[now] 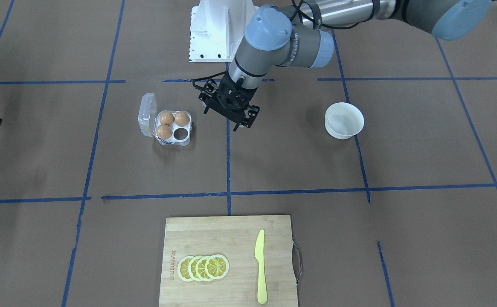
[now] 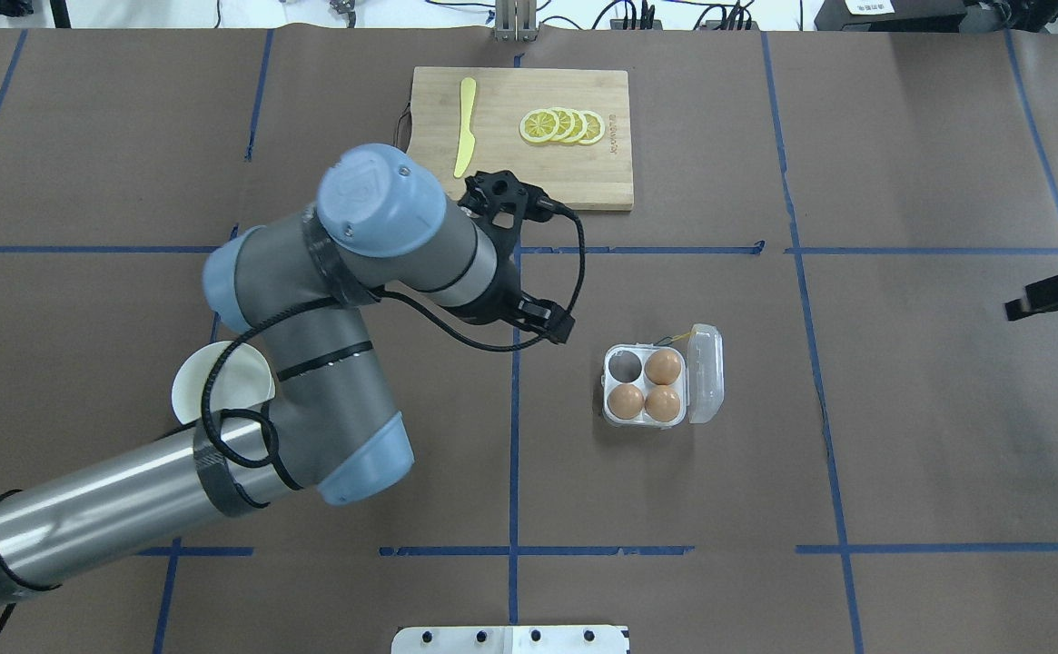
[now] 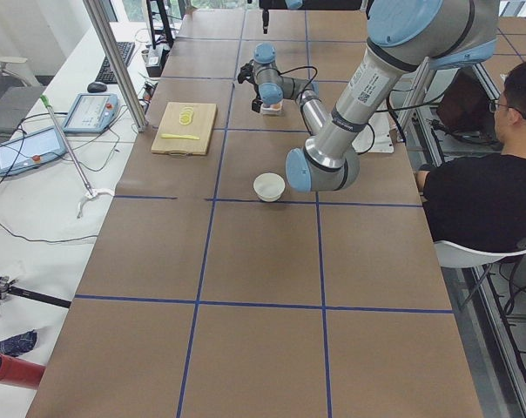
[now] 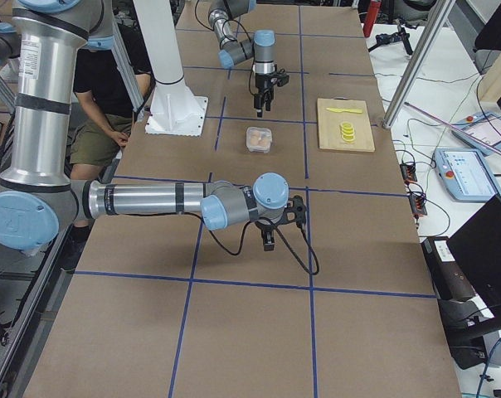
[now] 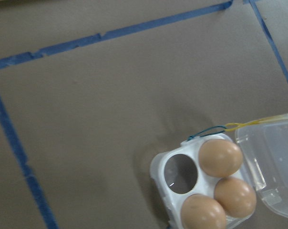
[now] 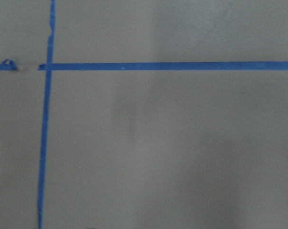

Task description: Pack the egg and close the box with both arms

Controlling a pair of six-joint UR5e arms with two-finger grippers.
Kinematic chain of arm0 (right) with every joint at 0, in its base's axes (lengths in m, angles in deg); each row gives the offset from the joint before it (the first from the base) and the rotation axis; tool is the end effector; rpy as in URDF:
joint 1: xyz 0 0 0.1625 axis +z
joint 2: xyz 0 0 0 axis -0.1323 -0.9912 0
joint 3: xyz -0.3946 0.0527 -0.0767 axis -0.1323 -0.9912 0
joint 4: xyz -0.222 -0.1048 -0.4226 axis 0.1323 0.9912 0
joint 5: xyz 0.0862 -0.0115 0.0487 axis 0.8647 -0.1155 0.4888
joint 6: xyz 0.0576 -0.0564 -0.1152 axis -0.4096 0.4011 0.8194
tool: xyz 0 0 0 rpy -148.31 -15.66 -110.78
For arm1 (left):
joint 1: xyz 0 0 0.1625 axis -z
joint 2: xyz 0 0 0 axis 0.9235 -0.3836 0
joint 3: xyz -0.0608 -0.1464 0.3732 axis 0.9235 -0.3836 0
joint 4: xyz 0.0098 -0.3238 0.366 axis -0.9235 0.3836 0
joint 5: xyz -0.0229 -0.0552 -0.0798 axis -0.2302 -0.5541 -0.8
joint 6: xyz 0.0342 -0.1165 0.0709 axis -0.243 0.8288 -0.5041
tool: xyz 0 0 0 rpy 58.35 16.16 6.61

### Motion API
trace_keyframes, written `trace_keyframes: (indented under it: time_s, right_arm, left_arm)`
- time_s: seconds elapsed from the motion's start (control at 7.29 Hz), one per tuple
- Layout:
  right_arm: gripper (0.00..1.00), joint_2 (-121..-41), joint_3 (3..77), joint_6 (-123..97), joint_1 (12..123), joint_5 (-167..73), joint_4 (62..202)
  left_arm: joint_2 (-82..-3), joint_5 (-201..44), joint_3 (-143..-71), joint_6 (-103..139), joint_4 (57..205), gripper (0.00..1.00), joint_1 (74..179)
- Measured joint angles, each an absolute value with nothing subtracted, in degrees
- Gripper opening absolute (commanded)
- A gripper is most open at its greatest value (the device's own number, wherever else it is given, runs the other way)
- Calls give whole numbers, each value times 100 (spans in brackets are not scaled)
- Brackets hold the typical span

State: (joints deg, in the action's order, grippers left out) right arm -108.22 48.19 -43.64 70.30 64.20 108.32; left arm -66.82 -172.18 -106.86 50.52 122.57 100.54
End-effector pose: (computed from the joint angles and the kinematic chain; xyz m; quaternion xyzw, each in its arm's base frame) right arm -0.2250 -0.5129 0.5431 0.0455 -0.4761 0.0196 0.8780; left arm 0.6074 -0.4840 0.0926 0.1688 0.5165 0.1835 0.8192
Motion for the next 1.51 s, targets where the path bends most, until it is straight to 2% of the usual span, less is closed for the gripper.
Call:
trace_keyframes:
  time_s: [0.14, 0.41, 0.69, 0.96, 1.24, 1.51]
  right_arm:
    - [100, -10530, 4841, -5738, 6220, 5794, 10303]
    - [100, -9614, 4883, -7563, 4854, 4675, 10165]
    - [100, -8316, 4945, -8673, 3962, 3864, 11168]
    - [100, -7697, 5267, -8964, 3588, 3468, 12057]
    - [100, -7599, 5791, -8998, 3632, 3430, 12522]
    - [100, -7762, 6323, -8986, 4115, 3952, 12898]
  left_arm:
    - [-6496, -17361, -10813, 4687, 12183, 93, 10342]
    - [-5939, -17464, -11120, 3753, 12136, 93, 10880]
    - [-5577, -17545, -11223, 2908, 12124, 93, 11374]
    - [-5452, -17672, -11255, 2365, 12008, 93, 11731]
    - [-5053, -17729, -11430, 1832, 11960, 94, 11979]
    - [-4304, -18107, -11653, 1055, 11970, 94, 12452]
